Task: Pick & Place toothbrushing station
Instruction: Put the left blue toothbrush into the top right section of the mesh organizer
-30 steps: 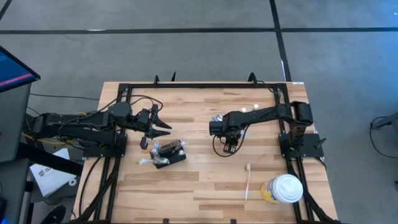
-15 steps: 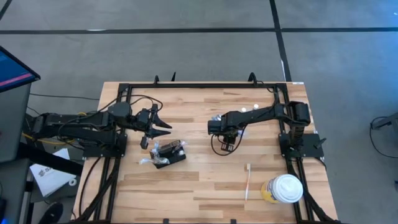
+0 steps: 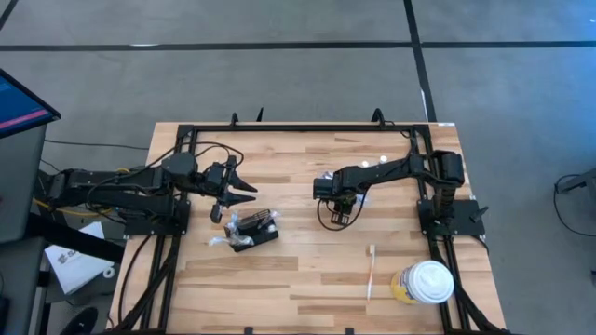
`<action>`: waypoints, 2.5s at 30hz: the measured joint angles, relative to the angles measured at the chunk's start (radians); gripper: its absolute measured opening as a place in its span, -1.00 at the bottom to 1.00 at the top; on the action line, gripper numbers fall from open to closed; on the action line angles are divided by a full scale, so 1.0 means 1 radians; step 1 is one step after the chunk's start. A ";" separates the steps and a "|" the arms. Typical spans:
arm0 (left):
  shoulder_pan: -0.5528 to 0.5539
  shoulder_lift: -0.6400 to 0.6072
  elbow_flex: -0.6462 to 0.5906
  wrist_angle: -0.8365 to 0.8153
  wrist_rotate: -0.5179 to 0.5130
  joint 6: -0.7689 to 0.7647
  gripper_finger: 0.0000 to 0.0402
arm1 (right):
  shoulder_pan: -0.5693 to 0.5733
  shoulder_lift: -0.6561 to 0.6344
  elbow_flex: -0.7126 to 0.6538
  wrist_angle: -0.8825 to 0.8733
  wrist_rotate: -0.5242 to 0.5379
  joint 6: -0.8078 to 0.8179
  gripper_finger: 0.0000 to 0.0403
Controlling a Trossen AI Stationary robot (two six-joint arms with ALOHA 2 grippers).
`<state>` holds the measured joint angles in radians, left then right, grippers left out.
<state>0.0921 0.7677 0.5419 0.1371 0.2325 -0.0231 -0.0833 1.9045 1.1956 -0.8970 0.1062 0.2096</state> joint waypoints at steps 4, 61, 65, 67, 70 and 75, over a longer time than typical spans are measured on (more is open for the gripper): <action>0.000 0.000 0.000 0.000 0.000 0.000 -0.53 | 0.000 0.000 -0.009 -0.002 0.000 0.000 -0.46; -0.001 0.000 0.000 -0.002 0.000 0.000 -0.53 | -0.028 -0.063 -0.007 -0.047 0.000 -0.090 -0.99; -0.001 0.000 0.000 -0.002 0.000 0.000 -0.53 | -0.012 -0.064 0.063 -0.108 0.011 -0.105 -0.99; -0.001 0.000 0.000 -0.002 0.000 -0.001 -0.53 | 0.001 -0.064 0.105 -0.149 0.023 -0.108 -0.99; -0.001 0.000 0.000 -0.002 -0.011 -0.006 -0.53 | 0.019 -0.065 0.171 -0.190 0.027 -0.122 -0.99; -0.001 0.000 0.000 -0.002 -0.095 -0.015 -0.53 | 0.048 -0.066 0.293 -0.245 0.031 -0.154 -1.00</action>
<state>0.0910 0.7677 0.5423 0.1352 0.1372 -0.0379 -0.0355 1.8389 1.4885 -1.1420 0.1368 0.0552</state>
